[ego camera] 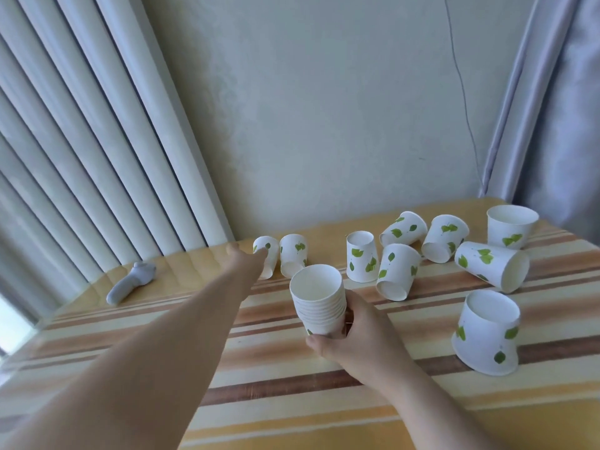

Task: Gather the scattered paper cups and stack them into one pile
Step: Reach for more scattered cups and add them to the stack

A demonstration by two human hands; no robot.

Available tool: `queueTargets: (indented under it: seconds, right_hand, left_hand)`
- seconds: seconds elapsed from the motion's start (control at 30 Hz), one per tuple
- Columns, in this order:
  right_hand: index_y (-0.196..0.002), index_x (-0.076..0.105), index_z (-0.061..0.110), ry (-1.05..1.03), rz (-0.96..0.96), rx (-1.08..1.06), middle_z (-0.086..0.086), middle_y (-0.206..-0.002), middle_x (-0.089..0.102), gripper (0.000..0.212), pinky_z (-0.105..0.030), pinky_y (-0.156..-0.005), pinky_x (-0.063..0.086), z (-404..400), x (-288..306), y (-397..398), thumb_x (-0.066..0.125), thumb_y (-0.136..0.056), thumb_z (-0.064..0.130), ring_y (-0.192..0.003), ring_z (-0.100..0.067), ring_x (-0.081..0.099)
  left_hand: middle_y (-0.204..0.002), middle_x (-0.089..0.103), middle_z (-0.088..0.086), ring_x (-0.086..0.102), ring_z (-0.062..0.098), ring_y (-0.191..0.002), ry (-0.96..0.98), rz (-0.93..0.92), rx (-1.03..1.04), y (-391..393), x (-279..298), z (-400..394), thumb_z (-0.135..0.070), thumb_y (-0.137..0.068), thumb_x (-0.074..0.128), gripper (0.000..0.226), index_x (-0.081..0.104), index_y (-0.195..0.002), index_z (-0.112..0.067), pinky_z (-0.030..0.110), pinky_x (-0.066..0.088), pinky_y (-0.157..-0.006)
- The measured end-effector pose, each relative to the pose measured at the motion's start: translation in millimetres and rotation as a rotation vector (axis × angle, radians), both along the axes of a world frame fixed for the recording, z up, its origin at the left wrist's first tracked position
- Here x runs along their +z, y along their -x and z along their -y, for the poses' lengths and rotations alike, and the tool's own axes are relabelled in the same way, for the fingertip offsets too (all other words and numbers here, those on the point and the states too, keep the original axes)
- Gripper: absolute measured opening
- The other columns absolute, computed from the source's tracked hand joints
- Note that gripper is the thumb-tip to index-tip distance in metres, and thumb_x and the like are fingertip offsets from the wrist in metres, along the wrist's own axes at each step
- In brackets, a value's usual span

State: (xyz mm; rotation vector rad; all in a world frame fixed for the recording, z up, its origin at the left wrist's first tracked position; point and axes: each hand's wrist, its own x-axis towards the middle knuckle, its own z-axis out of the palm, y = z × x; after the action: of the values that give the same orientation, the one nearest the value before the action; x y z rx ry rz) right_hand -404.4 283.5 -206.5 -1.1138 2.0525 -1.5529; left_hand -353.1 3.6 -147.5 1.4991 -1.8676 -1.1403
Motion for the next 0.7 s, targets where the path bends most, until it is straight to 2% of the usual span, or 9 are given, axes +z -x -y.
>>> queueTargets:
  seconds: [0.13, 0.23, 0.3, 0.37, 0.4, 0.5, 0.57, 0.63, 0.7]
  right_hand:
    - [-0.103, 0.064, 0.054, 0.009, 0.004, 0.017, 0.036, -0.101, 0.072, 0.043, -0.007, -0.064, 0.046, 1, -3, 4, 0.086, -0.065, 0.057, -0.090, 0.008, 0.067]
    - [-0.106, 0.064, 0.055, 0.008, 0.009, 0.018, 0.034, -0.104, 0.073, 0.046, -0.010, -0.068, 0.048, 3, -4, 5, 0.087, -0.065, 0.057, -0.093, 0.005, 0.069]
    - [-0.108, 0.064, 0.057, 0.005, 0.018, 0.009, 0.032, -0.104, 0.074, 0.049, -0.018, -0.072, 0.053, 4, -5, 5, 0.087, -0.064, 0.057, -0.092, 0.003, 0.070]
    - [-0.110, 0.061, 0.062, 0.001, 0.018, 0.005, 0.033, -0.103, 0.074, 0.054, -0.020, -0.072, 0.053, 4, -4, 4, 0.086, -0.062, 0.057, -0.092, 0.004, 0.070]
    - [-0.109, 0.059, 0.064, -0.004, 0.012, 0.001, 0.034, -0.103, 0.073, 0.055, -0.020, -0.071, 0.053, 4, -3, 3, 0.086, -0.062, 0.058, -0.091, 0.005, 0.069]
    - [-0.107, 0.060, 0.063, -0.011, 0.009, -0.009, 0.036, -0.102, 0.073, 0.053, -0.017, -0.068, 0.050, 3, 1, 0, 0.086, -0.062, 0.058, -0.091, 0.007, 0.069]
    - [-0.105, 0.062, 0.061, -0.021, 0.003, -0.017, 0.038, -0.102, 0.072, 0.050, -0.015, -0.066, 0.049, 2, 1, 0, 0.085, -0.061, 0.060, -0.091, 0.009, 0.068]
    - [-0.105, 0.064, 0.056, -0.029, 0.004, -0.017, 0.040, -0.103, 0.071, 0.048, -0.019, -0.070, 0.050, 2, 1, 0, 0.085, -0.061, 0.061, -0.092, 0.011, 0.068]
    - [-0.108, 0.066, 0.053, -0.036, -0.002, -0.022, 0.040, -0.104, 0.072, 0.050, -0.022, -0.072, 0.051, 1, 2, -1, 0.085, -0.062, 0.062, -0.093, 0.011, 0.068]
  left_hand:
    - [-0.150, 0.054, 0.013, 0.057, 0.042, -0.128, 0.020, 0.163, -0.066, 18, -22, 22, -0.065, -0.098, 0.060, 0.096, 0.013, -0.170, -0.022, 0.053, 0.051, -0.104]
    - [-0.164, 0.044, 0.008, 0.052, 0.038, -0.138, 0.069, 0.229, -0.174, 14, -26, 27, -0.065, -0.101, 0.059, 0.098, 0.002, -0.174, -0.032, 0.045, 0.044, -0.095]
    - [-0.146, 0.053, 0.005, 0.061, 0.035, -0.115, 0.060, 0.123, -0.160, 3, -19, 21, -0.057, -0.097, 0.073, 0.109, -0.002, -0.174, -0.037, 0.041, 0.048, -0.083]
    - [-0.132, 0.051, 0.000, 0.060, 0.023, -0.088, 0.063, 0.040, -0.154, -13, -9, 9, -0.042, -0.093, 0.082, 0.110, 0.006, -0.172, -0.037, 0.035, 0.049, -0.069]
    - [-0.133, 0.054, 0.000, 0.062, 0.022, -0.087, 0.050, -0.030, -0.141, -21, -5, 2, -0.033, -0.091, 0.085, 0.106, 0.016, -0.171, -0.032, 0.037, 0.053, -0.071]
    - [-0.138, 0.067, 0.017, 0.072, 0.036, -0.118, -0.074, -0.434, -0.118, -45, 12, -29, -0.007, -0.086, 0.089, 0.076, 0.050, -0.151, -0.012, 0.046, 0.063, -0.101]
    - [-0.135, 0.071, 0.020, 0.073, 0.037, -0.124, -0.151, -0.681, -0.229, -59, 29, -59, -0.001, -0.089, 0.087, 0.060, 0.058, -0.141, -0.005, 0.039, 0.066, -0.096]
    - [-0.136, 0.072, 0.020, 0.075, 0.034, -0.123, -0.207, -0.870, -0.404, -70, 46, -92, -0.009, -0.086, 0.089, 0.071, 0.054, -0.147, -0.003, 0.037, 0.066, -0.092]
    - [-0.139, 0.072, 0.021, 0.073, 0.034, -0.127, -0.187, -0.892, -0.537, -79, 57, -117, -0.020, -0.079, 0.091, 0.085, 0.051, -0.154, -0.012, 0.041, 0.062, -0.100]
